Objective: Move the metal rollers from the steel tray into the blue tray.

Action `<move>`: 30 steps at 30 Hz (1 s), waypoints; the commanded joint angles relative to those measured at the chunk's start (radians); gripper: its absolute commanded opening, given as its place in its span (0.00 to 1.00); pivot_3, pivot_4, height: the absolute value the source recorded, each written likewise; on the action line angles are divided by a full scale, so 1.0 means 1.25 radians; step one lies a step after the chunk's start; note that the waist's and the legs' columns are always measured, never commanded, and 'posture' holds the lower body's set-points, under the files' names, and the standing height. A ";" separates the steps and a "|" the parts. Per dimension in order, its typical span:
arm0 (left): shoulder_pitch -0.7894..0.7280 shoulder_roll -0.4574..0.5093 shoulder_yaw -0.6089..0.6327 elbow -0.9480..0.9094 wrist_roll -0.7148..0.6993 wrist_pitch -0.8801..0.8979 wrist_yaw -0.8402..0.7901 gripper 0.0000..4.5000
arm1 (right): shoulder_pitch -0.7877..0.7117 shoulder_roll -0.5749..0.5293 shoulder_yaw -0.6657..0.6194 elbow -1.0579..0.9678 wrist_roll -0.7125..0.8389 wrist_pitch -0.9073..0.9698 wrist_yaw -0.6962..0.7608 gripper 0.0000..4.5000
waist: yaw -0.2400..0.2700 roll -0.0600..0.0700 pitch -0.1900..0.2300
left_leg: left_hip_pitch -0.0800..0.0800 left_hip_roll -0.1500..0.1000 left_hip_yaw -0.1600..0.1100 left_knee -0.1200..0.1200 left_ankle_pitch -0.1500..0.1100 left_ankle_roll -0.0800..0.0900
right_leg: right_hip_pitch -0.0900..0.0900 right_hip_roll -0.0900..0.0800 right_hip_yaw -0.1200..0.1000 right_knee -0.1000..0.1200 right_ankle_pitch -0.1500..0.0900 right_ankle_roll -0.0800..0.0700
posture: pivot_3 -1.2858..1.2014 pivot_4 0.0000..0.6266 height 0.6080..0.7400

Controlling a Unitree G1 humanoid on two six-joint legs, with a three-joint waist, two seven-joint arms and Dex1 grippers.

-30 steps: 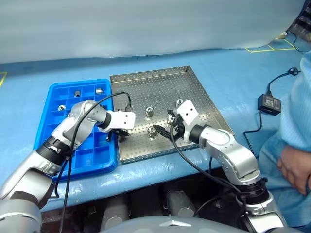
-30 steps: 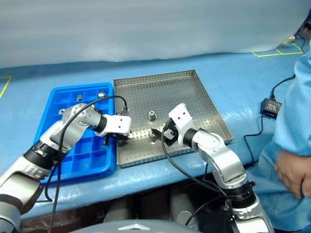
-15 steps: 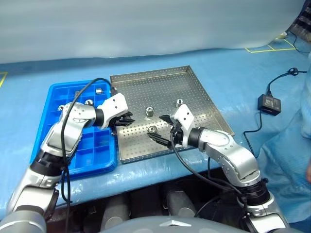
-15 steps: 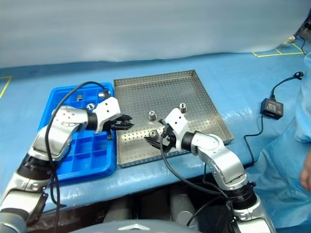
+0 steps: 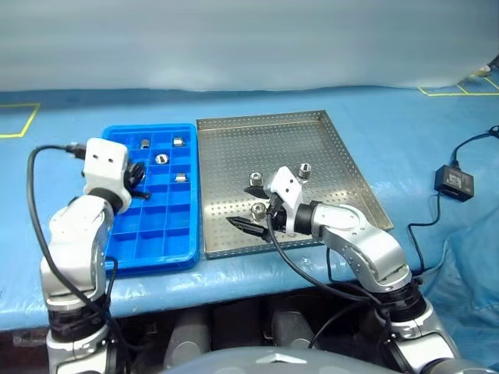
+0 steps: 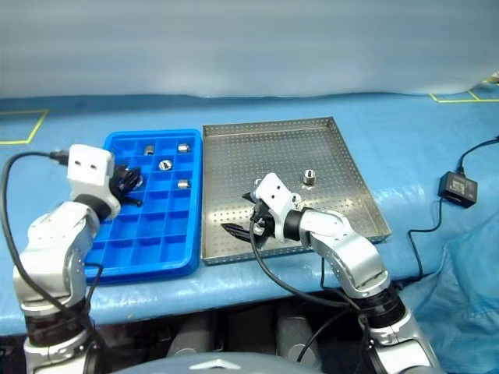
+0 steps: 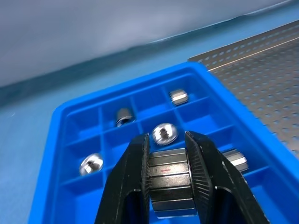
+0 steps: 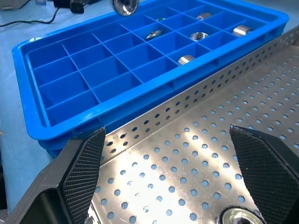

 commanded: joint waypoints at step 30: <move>-0.107 -0.043 -0.175 0.048 -0.230 -0.143 -0.110 0.69 | 0.025 -0.042 -0.080 -0.088 -0.019 0.064 -0.129 1.00 | 0.019 -0.001 -0.001 | -0.001 -0.001 0.002 0.001 0.000 0.000 | 0.000 -0.002 -0.001 -0.001 -0.002 -0.005 | 0.51 0.24 1.00</move>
